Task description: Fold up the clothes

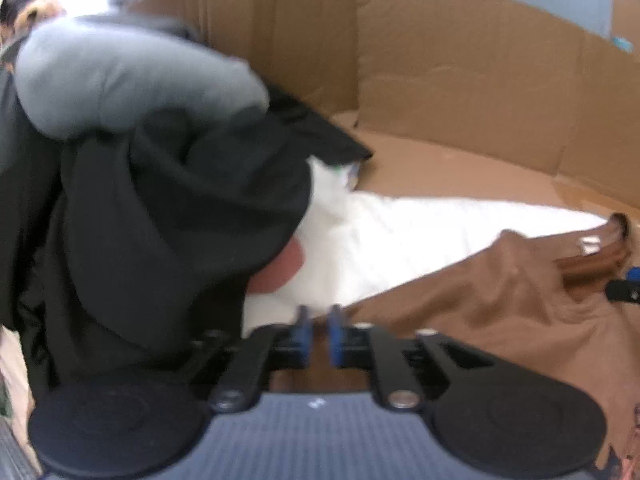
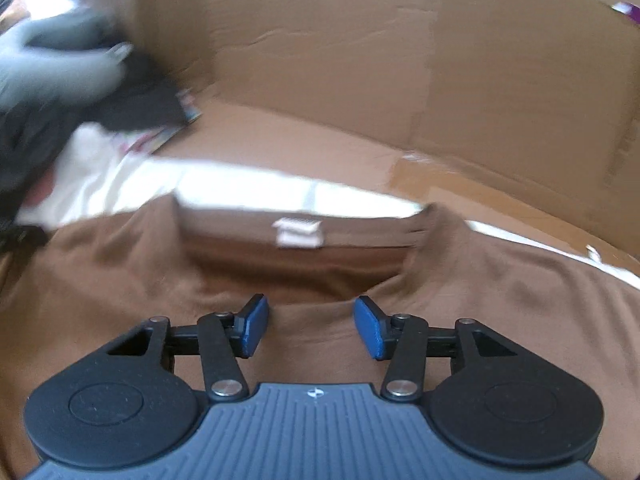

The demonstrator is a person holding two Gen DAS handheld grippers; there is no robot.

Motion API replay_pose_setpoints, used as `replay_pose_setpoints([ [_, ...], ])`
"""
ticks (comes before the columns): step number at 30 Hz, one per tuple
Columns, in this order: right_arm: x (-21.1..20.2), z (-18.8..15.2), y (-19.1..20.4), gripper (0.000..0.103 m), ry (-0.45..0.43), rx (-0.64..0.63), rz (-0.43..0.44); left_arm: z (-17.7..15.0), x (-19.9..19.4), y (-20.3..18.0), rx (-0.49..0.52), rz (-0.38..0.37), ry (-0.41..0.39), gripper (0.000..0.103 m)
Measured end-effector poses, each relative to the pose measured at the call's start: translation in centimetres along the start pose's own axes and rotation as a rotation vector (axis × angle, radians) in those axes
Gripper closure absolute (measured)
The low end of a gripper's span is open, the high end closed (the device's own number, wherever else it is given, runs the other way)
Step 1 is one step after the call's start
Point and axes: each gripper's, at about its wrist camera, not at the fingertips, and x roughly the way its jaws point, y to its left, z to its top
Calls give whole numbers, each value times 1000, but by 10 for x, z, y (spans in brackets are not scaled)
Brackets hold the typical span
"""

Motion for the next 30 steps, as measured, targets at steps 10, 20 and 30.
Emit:
replay_pose_setpoints([
  [10, -3, -2, 34, 48, -20, -232, 153, -24, -7, -30, 105, -108, 11, 78],
  [20, 20, 2, 61, 50, 17, -366, 65, -56, -17, -46, 189, -128, -3, 62],
  [30, -24, 23, 41, 64, -98, -299, 69, -40, -38, -29, 121, -162, -26, 62],
])
